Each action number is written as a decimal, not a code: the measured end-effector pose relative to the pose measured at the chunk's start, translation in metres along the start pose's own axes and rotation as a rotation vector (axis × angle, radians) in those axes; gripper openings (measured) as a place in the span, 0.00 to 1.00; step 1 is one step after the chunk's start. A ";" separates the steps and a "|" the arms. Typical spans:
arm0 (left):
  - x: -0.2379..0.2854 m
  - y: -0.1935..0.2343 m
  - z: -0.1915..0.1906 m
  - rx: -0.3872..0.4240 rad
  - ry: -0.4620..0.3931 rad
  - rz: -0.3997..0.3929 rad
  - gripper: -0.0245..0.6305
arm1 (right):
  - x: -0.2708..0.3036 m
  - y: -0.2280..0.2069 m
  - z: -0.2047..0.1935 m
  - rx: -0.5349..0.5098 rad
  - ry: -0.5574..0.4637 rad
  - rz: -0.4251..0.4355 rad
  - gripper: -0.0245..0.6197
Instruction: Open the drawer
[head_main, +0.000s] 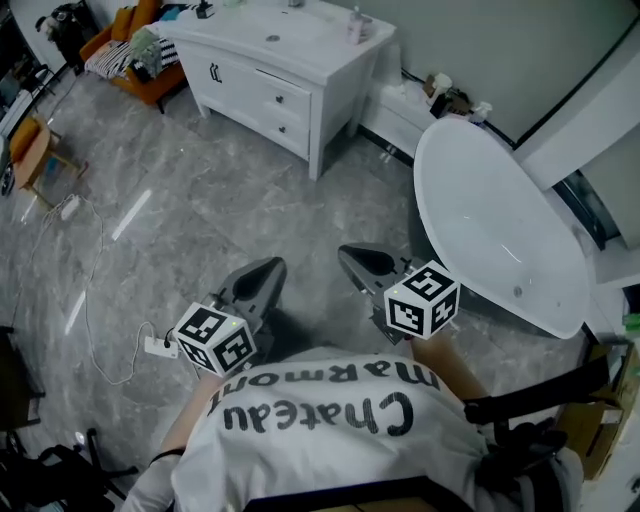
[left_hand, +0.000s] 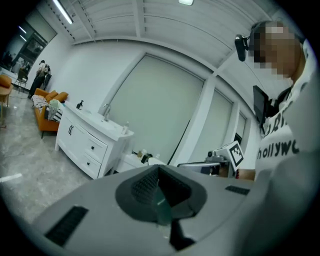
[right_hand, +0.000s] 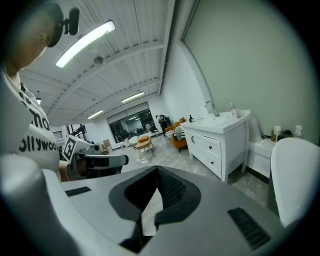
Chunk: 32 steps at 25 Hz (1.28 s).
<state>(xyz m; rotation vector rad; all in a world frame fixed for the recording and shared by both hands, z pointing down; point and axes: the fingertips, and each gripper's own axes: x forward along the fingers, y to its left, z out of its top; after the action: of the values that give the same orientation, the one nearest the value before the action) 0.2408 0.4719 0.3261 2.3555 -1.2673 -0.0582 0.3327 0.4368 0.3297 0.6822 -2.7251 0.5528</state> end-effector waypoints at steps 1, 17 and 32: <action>0.006 0.007 0.005 -0.009 0.005 -0.013 0.05 | 0.007 -0.006 0.004 0.036 -0.006 -0.008 0.05; 0.068 0.153 0.097 0.003 0.065 -0.124 0.05 | 0.184 -0.052 0.085 0.211 -0.021 0.007 0.05; 0.093 0.225 0.141 0.013 0.063 -0.172 0.05 | 0.260 -0.073 0.126 0.180 0.008 -0.024 0.04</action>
<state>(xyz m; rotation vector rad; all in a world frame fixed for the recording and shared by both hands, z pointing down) 0.0836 0.2397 0.3102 2.4520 -1.0367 -0.0299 0.1268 0.2218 0.3307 0.7528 -2.6783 0.8002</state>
